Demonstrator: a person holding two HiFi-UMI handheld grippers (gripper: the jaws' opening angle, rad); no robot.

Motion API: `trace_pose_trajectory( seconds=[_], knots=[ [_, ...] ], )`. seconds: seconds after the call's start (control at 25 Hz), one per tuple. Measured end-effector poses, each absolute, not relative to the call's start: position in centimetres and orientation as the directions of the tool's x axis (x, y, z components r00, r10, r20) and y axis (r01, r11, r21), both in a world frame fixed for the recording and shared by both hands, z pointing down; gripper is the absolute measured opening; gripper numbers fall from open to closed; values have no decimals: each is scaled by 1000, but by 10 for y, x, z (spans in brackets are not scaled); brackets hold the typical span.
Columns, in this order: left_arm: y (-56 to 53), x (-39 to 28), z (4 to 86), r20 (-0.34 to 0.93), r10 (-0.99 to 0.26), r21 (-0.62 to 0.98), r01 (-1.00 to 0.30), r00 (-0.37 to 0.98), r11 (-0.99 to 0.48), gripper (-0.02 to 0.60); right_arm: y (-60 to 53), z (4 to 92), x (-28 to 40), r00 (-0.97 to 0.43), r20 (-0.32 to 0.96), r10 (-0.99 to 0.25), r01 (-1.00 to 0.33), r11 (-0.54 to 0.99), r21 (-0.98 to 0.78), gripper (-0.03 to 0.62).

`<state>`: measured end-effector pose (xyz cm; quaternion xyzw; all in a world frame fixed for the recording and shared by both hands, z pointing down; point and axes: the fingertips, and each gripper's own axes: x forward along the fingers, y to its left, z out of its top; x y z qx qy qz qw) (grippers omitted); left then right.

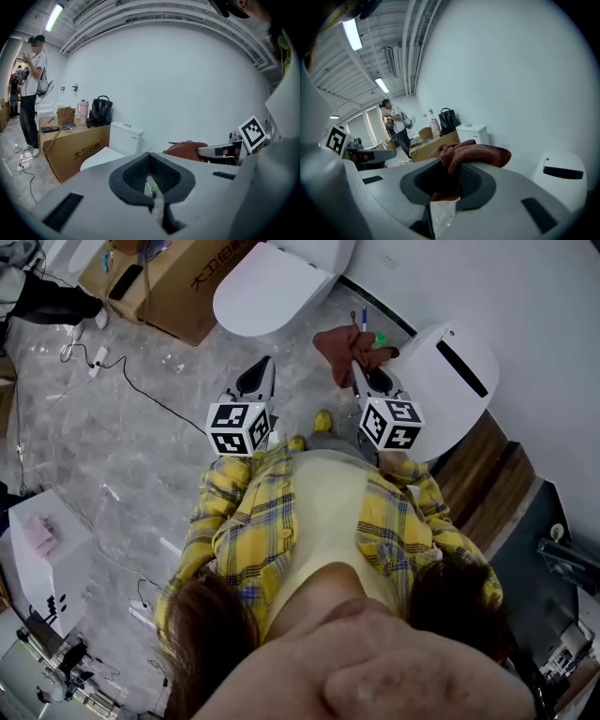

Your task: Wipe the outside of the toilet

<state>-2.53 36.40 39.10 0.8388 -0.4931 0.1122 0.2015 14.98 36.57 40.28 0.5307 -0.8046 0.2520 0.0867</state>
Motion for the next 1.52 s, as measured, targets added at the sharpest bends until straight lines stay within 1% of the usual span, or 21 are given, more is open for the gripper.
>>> trace_pose_trajectory(
  seconds=[0.28, 0.4, 0.76, 0.96, 1.12, 1.52],
  knots=[
    [326, 3, 388, 377, -807, 220, -890, 456, -400, 8, 320, 405, 170, -465, 378, -800, -875, 352, -332, 91],
    [318, 9, 395, 396, -800, 230, -892, 451, -390, 8, 309, 408, 172, -483, 373, -792, -865, 365, -345, 91],
    [290, 6, 395, 397, -808, 227, -900, 435, -373, 8, 282, 415, 168, -503, 379, -777, -852, 373, -367, 90],
    [259, -7, 400, 388, -808, 244, -894, 444, -375, 8, 259, 419, 158, -492, 392, -777, -861, 366, -354, 91],
    [226, -22, 401, 373, -798, 253, -879, 474, -404, 8, 228, 421, 144, -460, 403, -791, -878, 336, -342, 91],
    [136, -107, 394, 368, -775, 265, -856, 515, -443, 8, 133, 409, 68, -409, 404, -818, -902, 296, -314, 91]
  ],
)
